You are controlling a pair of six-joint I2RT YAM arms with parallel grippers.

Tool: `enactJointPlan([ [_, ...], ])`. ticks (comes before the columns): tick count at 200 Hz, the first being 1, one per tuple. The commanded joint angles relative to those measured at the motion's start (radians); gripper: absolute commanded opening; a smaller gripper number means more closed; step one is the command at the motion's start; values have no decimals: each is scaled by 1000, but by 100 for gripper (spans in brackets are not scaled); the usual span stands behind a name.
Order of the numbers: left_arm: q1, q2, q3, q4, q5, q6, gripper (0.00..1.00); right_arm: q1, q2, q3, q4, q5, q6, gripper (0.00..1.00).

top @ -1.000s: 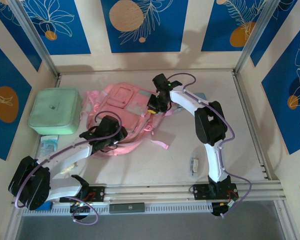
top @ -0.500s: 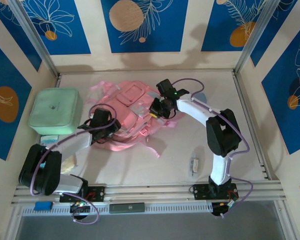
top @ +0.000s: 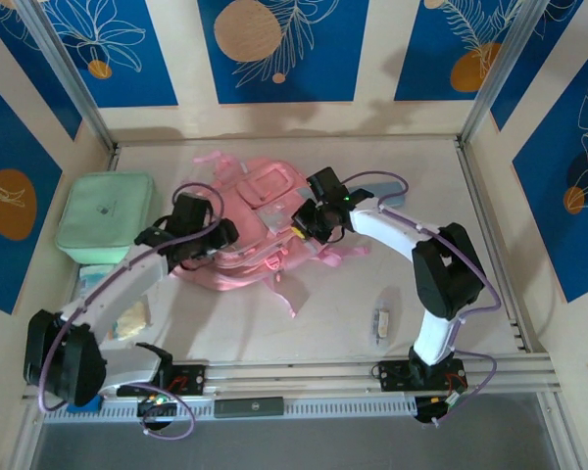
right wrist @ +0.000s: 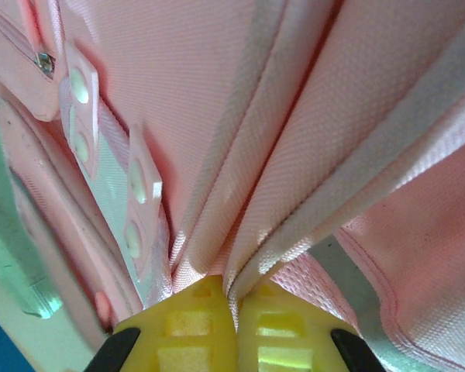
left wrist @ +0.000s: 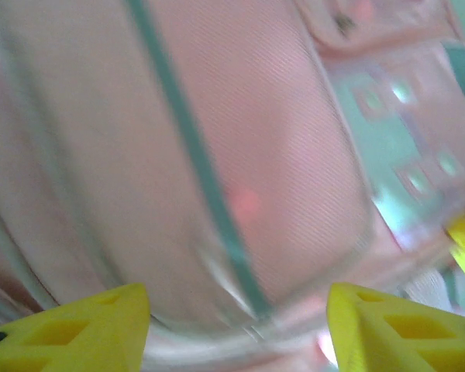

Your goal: Pack the student bag

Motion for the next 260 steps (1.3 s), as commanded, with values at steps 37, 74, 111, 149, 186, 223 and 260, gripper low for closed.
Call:
enactJointPlan([
  [37, -341, 69, 60, 45, -160, -240, 59, 13, -83, -35, 46, -74, 56, 0],
  [74, -393, 199, 107, 165, -189, -264, 54, 4, -99, -47, 66, -96, 86, 0],
  [111, -401, 303, 179, 152, -225, -261, 48, 1, -112, -48, 67, -100, 91, 0],
  [149, -401, 342, 185, 150, -265, -290, 41, -2, -111, -49, 73, -113, 104, 0],
  [186, -399, 359, 156, 148, -300, -335, 37, -4, -107, -40, 77, -129, 115, 0],
  [223, -396, 397, 182, 184, -342, -276, 35, 8, -111, -36, 83, -124, 120, 0],
  [260, -386, 458, 246, 134, -392, -282, 31, 20, -122, -64, 122, -139, 154, 0],
])
